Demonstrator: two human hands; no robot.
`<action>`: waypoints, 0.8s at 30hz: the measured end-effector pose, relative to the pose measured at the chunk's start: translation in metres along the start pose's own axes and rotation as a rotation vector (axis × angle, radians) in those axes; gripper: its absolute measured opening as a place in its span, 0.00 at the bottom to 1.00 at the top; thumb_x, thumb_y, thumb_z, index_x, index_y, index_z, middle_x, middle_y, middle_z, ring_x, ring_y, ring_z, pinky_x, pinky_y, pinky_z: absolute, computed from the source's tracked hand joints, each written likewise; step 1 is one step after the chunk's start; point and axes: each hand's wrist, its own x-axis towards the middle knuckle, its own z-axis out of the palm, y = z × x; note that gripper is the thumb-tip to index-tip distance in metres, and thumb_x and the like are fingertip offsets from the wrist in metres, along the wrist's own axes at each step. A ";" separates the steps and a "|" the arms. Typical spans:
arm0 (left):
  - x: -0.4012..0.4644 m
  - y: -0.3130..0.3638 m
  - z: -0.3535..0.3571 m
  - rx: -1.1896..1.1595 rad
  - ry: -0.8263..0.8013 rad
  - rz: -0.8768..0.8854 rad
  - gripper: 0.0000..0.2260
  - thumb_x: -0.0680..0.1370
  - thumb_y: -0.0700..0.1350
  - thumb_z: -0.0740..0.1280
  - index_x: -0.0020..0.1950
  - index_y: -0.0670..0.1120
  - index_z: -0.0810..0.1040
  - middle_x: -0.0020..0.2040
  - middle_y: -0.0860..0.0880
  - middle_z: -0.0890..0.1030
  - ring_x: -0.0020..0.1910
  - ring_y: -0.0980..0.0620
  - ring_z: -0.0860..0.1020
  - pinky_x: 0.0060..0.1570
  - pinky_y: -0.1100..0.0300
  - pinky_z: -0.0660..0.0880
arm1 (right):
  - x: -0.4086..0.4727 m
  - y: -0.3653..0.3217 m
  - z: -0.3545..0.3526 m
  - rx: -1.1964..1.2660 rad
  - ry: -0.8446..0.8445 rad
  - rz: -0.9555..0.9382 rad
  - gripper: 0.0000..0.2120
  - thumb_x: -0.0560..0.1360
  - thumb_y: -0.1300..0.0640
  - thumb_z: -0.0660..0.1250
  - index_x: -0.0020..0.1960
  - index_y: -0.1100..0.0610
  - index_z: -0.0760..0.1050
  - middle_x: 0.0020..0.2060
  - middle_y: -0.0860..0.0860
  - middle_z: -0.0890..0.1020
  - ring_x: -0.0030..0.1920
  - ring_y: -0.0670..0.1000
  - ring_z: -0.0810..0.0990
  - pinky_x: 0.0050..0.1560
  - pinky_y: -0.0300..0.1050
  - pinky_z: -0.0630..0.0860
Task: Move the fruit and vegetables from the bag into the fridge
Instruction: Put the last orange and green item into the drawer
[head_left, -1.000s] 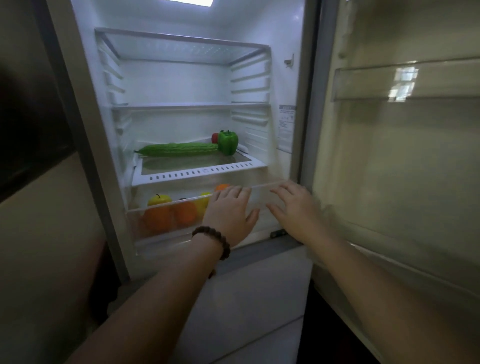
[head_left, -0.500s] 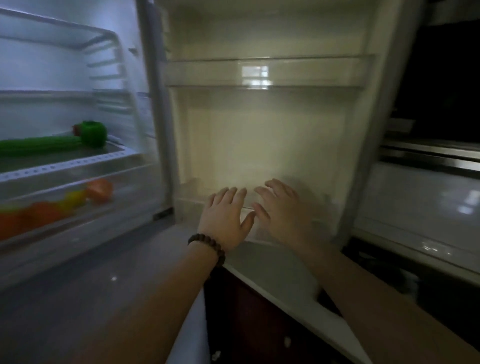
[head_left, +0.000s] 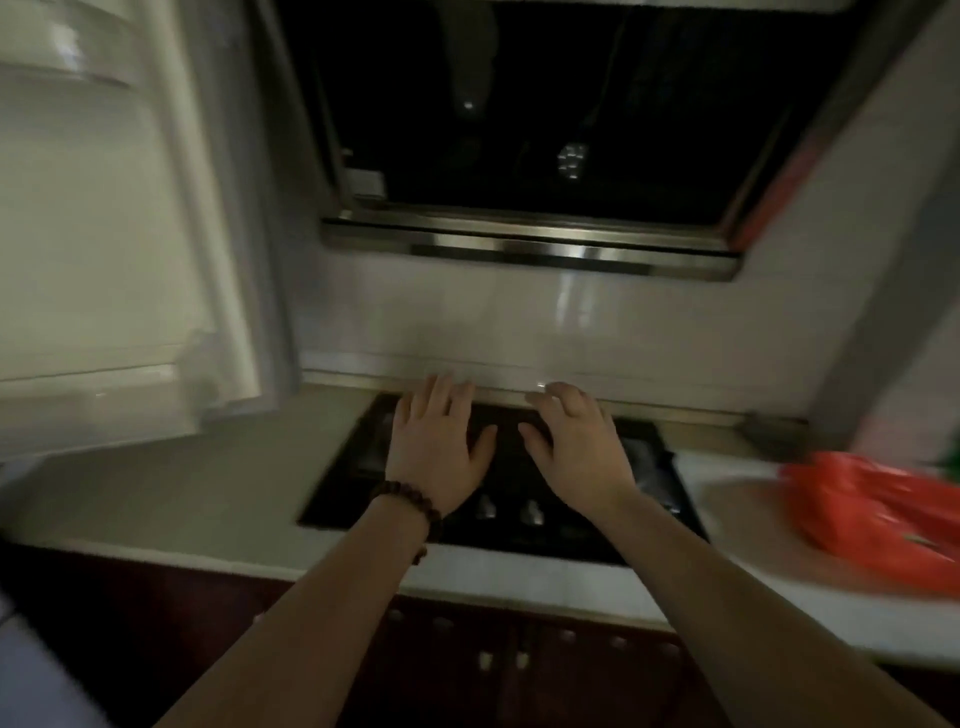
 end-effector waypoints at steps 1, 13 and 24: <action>0.003 0.025 0.013 -0.014 -0.015 0.035 0.27 0.79 0.59 0.52 0.73 0.47 0.61 0.74 0.46 0.62 0.73 0.45 0.59 0.72 0.46 0.55 | -0.013 0.023 -0.007 -0.010 -0.006 0.049 0.20 0.79 0.47 0.57 0.68 0.53 0.69 0.66 0.53 0.70 0.68 0.55 0.66 0.67 0.52 0.62; 0.028 0.262 0.134 -0.231 -0.224 0.412 0.28 0.79 0.59 0.53 0.76 0.48 0.57 0.76 0.48 0.58 0.75 0.47 0.52 0.73 0.49 0.52 | -0.155 0.243 -0.068 -0.149 0.005 0.548 0.21 0.78 0.46 0.58 0.69 0.51 0.67 0.70 0.52 0.67 0.71 0.56 0.63 0.68 0.52 0.60; 0.088 0.427 0.283 -0.342 -0.354 0.490 0.28 0.77 0.60 0.56 0.74 0.48 0.61 0.73 0.45 0.64 0.72 0.46 0.58 0.71 0.50 0.56 | -0.178 0.438 -0.067 -0.235 -0.120 0.713 0.21 0.77 0.46 0.60 0.69 0.49 0.67 0.69 0.51 0.67 0.71 0.55 0.62 0.69 0.53 0.62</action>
